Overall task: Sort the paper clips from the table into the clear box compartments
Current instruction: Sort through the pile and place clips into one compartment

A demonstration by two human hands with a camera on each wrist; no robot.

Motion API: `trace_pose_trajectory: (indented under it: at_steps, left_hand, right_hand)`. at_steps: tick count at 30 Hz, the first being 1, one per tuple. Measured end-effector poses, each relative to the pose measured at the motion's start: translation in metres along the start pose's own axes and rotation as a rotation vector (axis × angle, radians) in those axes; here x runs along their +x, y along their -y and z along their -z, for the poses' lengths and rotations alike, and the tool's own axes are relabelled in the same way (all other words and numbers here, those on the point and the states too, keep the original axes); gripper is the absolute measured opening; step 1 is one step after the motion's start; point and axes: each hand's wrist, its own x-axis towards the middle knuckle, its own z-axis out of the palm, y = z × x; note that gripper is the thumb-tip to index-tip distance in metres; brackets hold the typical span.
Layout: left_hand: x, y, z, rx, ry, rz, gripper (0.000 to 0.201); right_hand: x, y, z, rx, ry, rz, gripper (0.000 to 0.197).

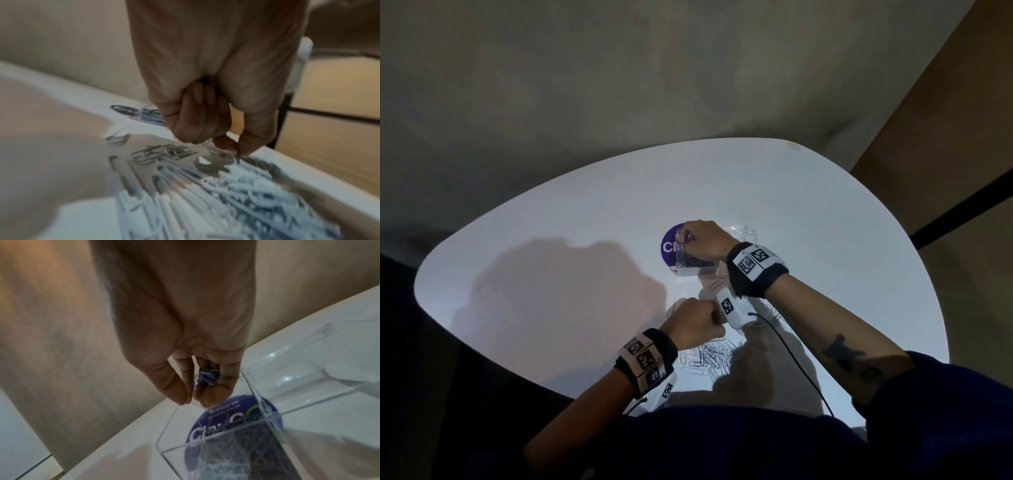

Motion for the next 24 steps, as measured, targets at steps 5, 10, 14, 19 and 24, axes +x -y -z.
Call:
trace_pose_trajectory:
  at_steps: [5, 10, 14, 19, 24]
  left_hand:
    - [-0.01, 0.013, 0.031, -0.437, -0.122, -0.004, 0.018]
    - [0.002, 0.019, 0.072, -0.59, -0.173, 0.178, 0.019]
    - [0.022, 0.01, 0.098, -0.449, -0.227, 0.227, 0.017]
    - [0.048, -0.02, 0.111, -0.026, -0.202, 0.177, 0.022]
    - [0.076, -0.009, 0.094, 0.17, -0.158, 0.105, 0.016]
  right_hand:
    - [-0.008, -0.001, 0.006, -0.024, 0.043, 0.032, 0.033]
    - [-0.019, -0.007, 0.01, -0.01, 0.054, 0.105, 0.047]
    - [-0.029, -0.026, 0.012, 0.181, -0.213, 0.096, 0.038]
    - [-0.056, -0.06, 0.016, 0.255, -0.358, 0.089, 0.032]
    - [-0.094, -0.09, 0.012, 0.231, -0.376, 0.039, 0.028]
